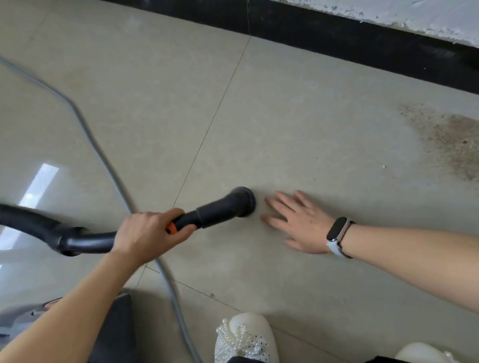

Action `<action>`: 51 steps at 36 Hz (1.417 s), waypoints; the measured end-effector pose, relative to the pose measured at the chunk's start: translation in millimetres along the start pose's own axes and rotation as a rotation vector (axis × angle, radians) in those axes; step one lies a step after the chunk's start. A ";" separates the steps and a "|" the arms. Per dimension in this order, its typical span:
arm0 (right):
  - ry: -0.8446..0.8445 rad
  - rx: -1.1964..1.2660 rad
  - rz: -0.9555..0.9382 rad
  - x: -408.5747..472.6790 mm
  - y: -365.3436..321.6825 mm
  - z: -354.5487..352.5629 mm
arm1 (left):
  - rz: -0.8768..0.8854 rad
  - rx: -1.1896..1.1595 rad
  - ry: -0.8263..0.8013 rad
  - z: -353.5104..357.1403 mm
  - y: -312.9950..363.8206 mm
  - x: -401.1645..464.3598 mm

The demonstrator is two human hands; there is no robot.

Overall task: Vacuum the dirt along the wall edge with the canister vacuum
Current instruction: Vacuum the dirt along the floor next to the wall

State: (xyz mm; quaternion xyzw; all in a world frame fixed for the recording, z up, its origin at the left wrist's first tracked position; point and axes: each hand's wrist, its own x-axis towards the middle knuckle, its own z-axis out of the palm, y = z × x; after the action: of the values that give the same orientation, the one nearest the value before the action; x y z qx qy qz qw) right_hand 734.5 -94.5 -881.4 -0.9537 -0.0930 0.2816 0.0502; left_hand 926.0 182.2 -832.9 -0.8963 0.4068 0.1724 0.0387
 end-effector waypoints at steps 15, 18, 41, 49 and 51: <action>-0.054 0.088 0.202 -68.3 43.4 30.4 | -0.037 -0.044 0.058 3.1 74.1 32.6; -0.048 0.121 0.246 -84.0 50.3 35.8 | 0.081 0.002 0.015 8.1 107.2 29.7; 0.041 0.345 0.474 -155.1 61.1 64.8 | 0.142 -0.033 -0.027 2.3 227.2 73.0; 0.085 0.317 0.490 -178.1 69.2 74.9 | 0.064 -0.103 -0.012 -17.7 256.6 113.6; 0.072 0.353 0.547 -177.7 76.4 74.0 | 0.096 -0.114 -0.031 -17.5 271.3 116.6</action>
State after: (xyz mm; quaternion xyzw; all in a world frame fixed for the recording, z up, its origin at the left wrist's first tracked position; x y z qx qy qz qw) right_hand 559.0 -202.5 -860.8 -0.9293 0.2187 0.2626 0.1403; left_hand 800.5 -85.7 -837.0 -0.8737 0.4381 0.2109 -0.0145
